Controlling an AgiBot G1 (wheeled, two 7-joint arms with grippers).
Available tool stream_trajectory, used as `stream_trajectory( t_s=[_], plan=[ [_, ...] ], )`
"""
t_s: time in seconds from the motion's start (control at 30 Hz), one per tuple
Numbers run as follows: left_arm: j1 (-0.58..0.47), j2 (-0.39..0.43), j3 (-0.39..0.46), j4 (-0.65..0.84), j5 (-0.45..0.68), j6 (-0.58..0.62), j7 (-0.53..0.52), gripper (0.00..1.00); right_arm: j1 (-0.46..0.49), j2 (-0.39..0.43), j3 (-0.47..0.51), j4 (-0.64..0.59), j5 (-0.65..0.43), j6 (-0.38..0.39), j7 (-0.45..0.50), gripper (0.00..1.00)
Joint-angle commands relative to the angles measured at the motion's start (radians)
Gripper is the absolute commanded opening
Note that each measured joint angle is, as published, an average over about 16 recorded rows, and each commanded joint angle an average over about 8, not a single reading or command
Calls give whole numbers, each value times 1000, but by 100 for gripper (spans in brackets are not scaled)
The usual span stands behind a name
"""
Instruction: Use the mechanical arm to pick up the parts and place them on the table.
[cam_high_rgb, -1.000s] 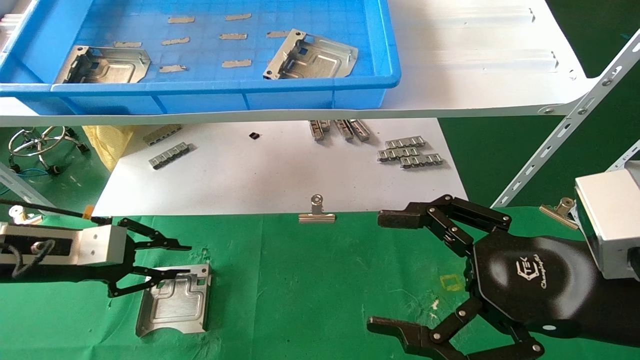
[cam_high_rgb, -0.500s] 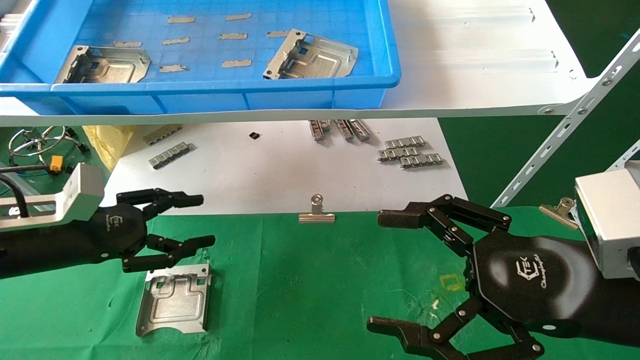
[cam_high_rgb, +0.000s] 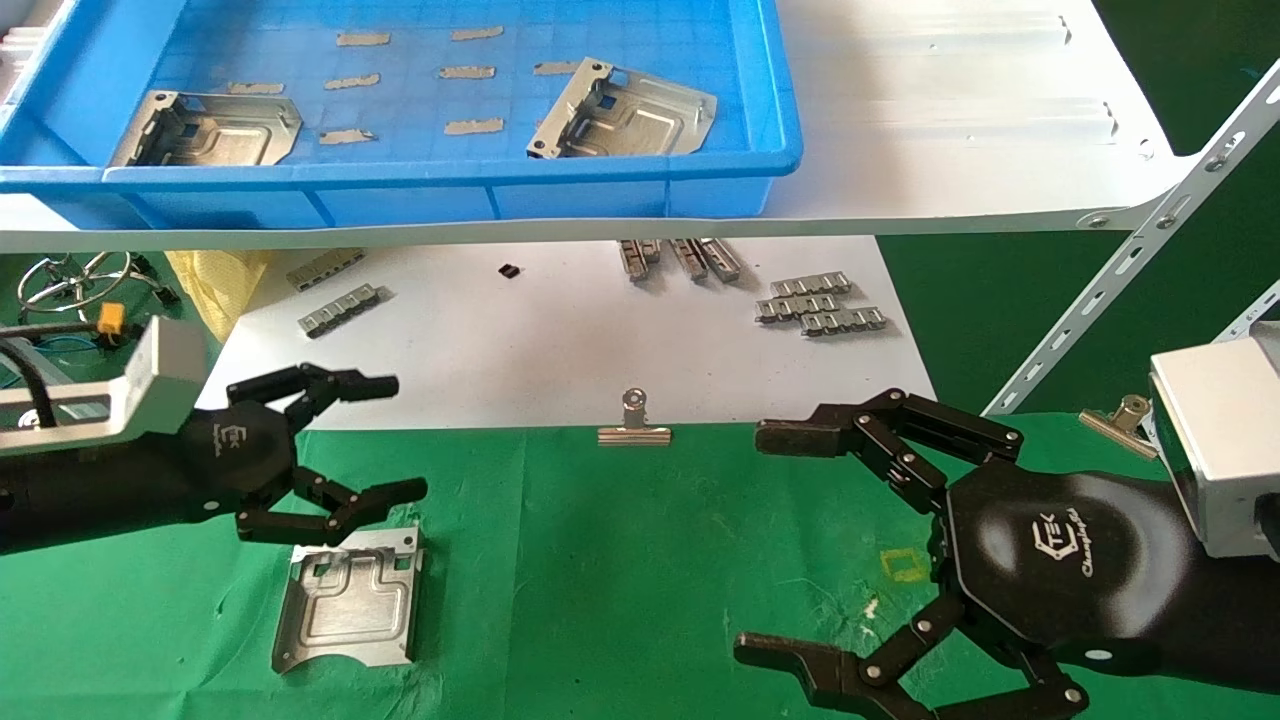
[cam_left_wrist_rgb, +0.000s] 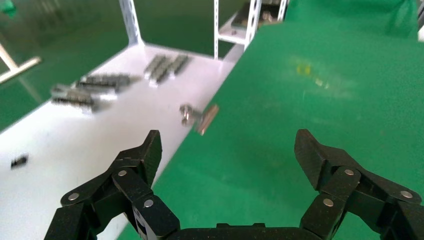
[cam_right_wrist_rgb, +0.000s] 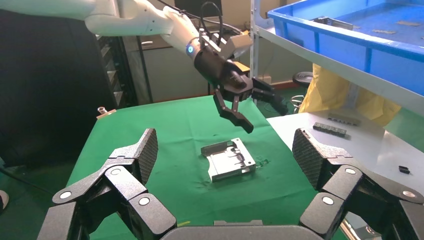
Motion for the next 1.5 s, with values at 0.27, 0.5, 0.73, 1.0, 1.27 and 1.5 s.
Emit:
stream_trajectory(
  t_s=[0.27, 0.5, 0.73, 1.0, 1.27, 1.5],
  plan=[
    [69, -26, -82, -142, -12, -14, -81, 100, 0, 0, 0, 0, 0, 0, 0, 100],
    [127, -48, -151, -261, -21, -27, -149, 100, 0, 0, 0, 0, 0, 0, 0, 100],
    [185, -70, -220, -381, -31, -39, -218, 100, 0, 0, 0, 0, 0, 0, 0, 100],
    [251, -96, -299, -517, -41, -53, -295, 100, 0, 0, 0, 0, 0, 0, 0, 100],
    [318, -121, -378, -655, -52, -67, -374, 100, 0, 0, 0, 0, 0, 0, 0, 100],
    [376, -143, -448, -774, -62, -79, -443, 100, 0, 0, -1, 0, 0, 0, 0, 100]
  ],
)
